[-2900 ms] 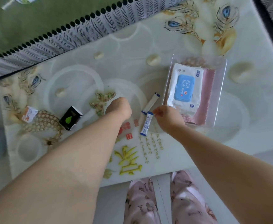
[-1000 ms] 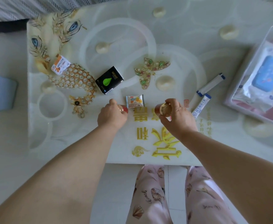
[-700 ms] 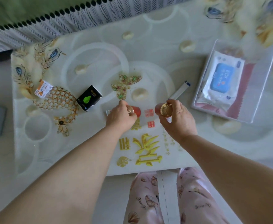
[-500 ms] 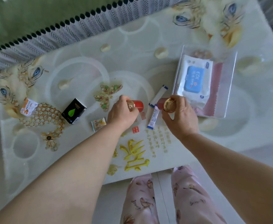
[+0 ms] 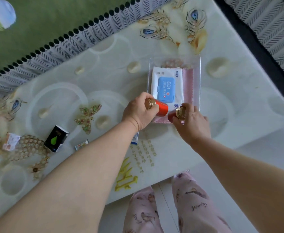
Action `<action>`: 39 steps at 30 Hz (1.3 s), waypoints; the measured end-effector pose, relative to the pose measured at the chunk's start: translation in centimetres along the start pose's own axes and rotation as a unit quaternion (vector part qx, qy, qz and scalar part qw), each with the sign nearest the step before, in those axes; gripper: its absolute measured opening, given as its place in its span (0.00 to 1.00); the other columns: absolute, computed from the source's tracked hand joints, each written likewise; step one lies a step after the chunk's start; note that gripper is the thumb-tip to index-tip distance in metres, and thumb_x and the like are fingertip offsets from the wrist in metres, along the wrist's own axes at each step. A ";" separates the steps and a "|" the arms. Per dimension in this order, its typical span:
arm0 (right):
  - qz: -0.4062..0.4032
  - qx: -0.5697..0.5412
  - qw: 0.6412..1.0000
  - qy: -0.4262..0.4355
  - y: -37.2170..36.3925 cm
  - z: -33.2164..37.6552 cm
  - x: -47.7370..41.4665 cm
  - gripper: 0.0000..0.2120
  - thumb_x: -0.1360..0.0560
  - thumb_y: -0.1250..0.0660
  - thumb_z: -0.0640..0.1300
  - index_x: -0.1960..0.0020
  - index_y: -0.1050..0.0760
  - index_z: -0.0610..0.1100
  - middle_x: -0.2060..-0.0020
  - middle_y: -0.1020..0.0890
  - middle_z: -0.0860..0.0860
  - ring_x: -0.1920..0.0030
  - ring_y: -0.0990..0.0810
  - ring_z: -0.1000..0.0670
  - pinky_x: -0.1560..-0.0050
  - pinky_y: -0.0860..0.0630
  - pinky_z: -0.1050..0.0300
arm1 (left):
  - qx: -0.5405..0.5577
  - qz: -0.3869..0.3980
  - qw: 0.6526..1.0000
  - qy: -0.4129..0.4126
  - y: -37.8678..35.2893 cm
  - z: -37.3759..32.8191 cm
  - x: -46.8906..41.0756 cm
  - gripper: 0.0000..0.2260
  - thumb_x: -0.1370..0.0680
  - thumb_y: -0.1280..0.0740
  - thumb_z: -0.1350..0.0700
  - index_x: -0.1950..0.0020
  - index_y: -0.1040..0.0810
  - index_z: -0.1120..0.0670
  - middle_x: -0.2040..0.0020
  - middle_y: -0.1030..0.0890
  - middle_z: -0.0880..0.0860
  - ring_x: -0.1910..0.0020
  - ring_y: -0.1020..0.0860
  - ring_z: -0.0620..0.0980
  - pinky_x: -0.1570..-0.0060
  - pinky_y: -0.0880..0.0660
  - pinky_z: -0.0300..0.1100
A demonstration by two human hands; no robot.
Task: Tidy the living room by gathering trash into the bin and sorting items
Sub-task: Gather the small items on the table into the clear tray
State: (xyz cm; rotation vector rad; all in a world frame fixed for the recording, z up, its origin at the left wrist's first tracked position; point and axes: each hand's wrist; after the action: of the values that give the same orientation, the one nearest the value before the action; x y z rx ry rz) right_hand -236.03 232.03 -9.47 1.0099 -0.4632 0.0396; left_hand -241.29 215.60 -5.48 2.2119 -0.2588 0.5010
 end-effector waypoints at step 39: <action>0.198 0.094 0.974 0.052 -2.3 2.4 -5.0 0.17 0.22 0.43 0.43 0.36 0.25 0.50 0.47 0.21 0.44 0.48 0.22 0.42 0.51 0.26 0.54 | -0.292 0.022 0.953 -0.079 -3.6 1.4 -2.2 0.12 0.22 0.36 0.54 0.40 0.22 0.42 0.48 0.21 0.51 0.41 0.29 0.50 0.44 0.38 0.47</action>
State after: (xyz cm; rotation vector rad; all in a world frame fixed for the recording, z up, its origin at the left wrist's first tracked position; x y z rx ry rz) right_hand -240.82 229.73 -12.28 1.0827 -0.5670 0.4985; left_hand -241.62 216.80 -9.69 1.6674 -0.4757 0.2262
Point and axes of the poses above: each hand's wrist, its own x-axis away from the middle knuckle, its own y-axis out of the back of the hand, z = x × y
